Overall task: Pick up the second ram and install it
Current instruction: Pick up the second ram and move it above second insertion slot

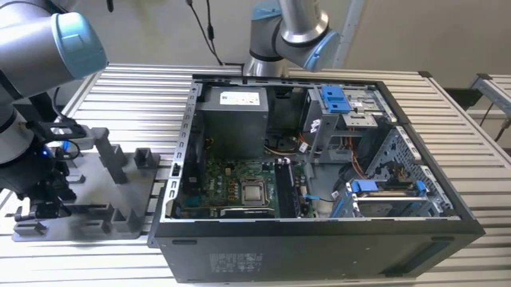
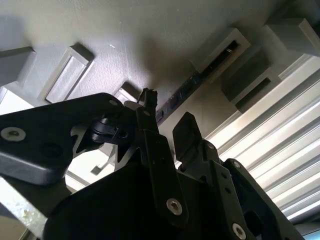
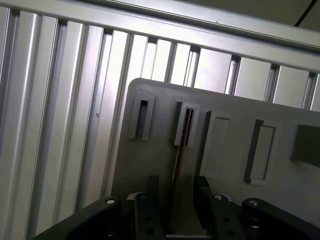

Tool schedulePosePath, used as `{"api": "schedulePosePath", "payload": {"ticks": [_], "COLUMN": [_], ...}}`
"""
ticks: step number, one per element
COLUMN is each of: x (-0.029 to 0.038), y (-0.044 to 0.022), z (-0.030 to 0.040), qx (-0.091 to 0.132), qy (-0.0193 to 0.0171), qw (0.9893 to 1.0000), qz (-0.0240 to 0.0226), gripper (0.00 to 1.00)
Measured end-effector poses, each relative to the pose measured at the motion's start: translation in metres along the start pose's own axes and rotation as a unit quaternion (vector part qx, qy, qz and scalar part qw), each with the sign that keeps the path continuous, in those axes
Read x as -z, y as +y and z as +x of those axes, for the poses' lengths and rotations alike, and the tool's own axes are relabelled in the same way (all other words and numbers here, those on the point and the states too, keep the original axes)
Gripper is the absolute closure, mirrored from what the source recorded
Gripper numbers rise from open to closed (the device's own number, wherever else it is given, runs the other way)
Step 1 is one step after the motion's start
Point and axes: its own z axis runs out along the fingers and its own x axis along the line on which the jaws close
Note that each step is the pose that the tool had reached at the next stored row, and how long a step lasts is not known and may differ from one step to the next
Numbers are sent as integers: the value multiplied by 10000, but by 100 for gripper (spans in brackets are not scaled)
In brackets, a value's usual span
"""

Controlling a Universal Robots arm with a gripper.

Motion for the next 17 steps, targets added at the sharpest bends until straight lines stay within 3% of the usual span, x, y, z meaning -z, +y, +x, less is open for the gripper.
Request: {"api": "schedulePosePath", "payload": {"ticks": [5,10,17], "x": [0,0,0], "y": [0,0,0], "z": [0,0,0], "qx": [-6,-11,-20], "qy": [0,0,0], "qw": [10000,10000,10000], "qz": [1,1,1], "gripper": [60,79,82]}}
